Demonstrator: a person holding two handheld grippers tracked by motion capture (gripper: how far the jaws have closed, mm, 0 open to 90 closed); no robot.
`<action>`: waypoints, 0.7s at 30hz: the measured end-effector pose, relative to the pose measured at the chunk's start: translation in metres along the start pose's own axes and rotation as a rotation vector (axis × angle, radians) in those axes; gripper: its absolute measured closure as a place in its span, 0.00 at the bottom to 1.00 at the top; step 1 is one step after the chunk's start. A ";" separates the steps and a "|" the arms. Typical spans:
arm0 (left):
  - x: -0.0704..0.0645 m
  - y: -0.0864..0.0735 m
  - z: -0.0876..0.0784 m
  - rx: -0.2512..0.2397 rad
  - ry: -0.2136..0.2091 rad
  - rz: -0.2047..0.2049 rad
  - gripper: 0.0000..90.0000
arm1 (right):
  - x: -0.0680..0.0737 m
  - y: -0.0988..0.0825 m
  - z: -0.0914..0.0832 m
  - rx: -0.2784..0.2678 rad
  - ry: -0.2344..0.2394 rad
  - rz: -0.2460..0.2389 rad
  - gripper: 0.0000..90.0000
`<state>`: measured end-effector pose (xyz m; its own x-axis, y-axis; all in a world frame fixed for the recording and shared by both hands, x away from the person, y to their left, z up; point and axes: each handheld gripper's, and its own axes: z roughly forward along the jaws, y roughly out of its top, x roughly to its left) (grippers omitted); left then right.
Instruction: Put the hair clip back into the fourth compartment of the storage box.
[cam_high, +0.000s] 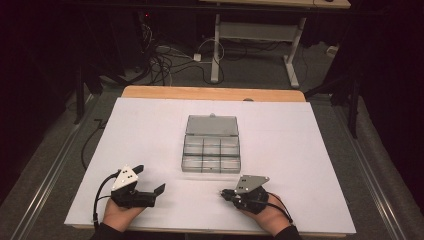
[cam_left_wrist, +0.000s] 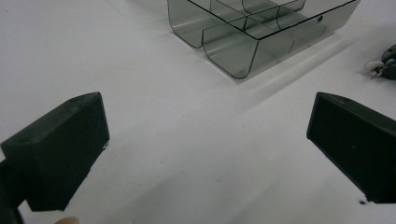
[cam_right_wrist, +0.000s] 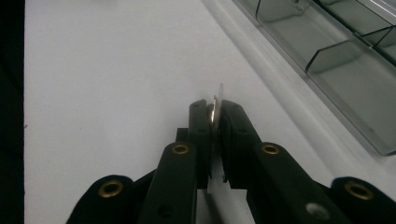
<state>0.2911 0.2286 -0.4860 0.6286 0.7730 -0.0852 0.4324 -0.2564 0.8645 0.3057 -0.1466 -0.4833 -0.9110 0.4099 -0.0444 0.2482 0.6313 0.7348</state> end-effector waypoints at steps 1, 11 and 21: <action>0.000 0.000 0.000 -0.001 0.000 0.000 0.00 | 0.000 0.000 0.000 0.000 0.000 -0.003 0.93; 0.000 0.000 0.000 0.004 -0.002 0.002 0.00 | 0.000 0.000 0.000 0.002 0.001 -0.001 0.94; 0.000 0.000 -0.001 -0.009 0.001 -0.002 0.00 | -0.001 0.008 -0.007 -0.047 -0.040 0.017 0.95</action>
<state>0.2904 0.2293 -0.4859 0.6275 0.7738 -0.0863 0.4274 -0.2498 0.8689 0.3060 -0.1464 -0.4730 -0.8926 0.4471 -0.0577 0.2472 0.5925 0.7667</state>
